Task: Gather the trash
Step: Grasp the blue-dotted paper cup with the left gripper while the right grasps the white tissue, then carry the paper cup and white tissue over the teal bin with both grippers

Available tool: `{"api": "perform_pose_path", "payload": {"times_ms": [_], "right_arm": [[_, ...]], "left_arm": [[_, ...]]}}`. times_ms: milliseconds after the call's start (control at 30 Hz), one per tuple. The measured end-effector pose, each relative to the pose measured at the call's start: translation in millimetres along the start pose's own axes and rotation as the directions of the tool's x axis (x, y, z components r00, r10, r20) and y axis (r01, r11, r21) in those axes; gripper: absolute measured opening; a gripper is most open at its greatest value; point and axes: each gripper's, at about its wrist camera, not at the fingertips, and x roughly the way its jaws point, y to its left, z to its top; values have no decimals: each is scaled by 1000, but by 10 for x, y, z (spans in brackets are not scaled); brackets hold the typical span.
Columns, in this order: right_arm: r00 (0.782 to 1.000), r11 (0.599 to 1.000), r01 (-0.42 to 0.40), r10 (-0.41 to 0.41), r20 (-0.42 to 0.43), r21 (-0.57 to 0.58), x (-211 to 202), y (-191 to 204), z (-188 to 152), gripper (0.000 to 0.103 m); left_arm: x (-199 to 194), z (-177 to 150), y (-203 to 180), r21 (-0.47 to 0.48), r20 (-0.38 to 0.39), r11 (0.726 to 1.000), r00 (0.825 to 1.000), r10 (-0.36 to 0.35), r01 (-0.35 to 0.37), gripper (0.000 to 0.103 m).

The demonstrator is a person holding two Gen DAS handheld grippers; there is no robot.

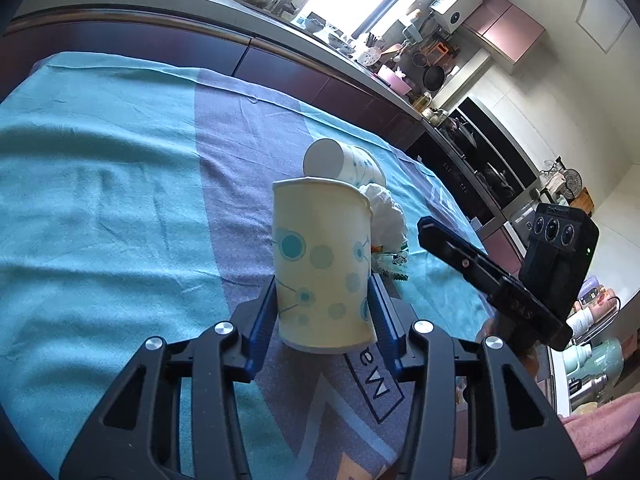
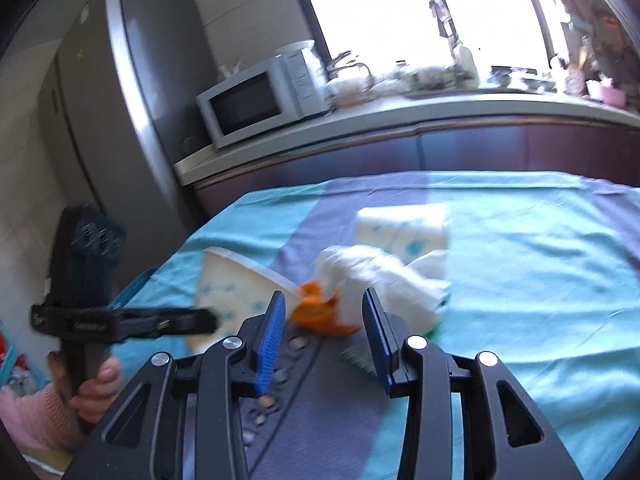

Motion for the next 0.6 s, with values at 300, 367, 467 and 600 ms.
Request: {"api": "perform_pose_path", "payload": {"times_ms": [300, 367, 467, 600], "right_arm": [[994, 995, 89, -92, -61, -50, 324, -155, 122, 44], [993, 994, 92, -96, -75, -56, 360, -163, 134, 44], [991, 994, 86, -92, -101, -63, 404, -156, 116, 31], [990, 996, 77, -83, -111, -53, 421, -174, 124, 11]], "left_arm": [[-262, -47, 10, 14, 47, 999, 998, 33, -33, 45], [-308, -64, 21, 13, 56, 999, 997, 47, -48, 44], [-373, -87, 45, 10, 65, 998, 996, 57, -58, 44], [-478, -120, 88, -3, 77, 998, 995, 68, -68, 44]]}}
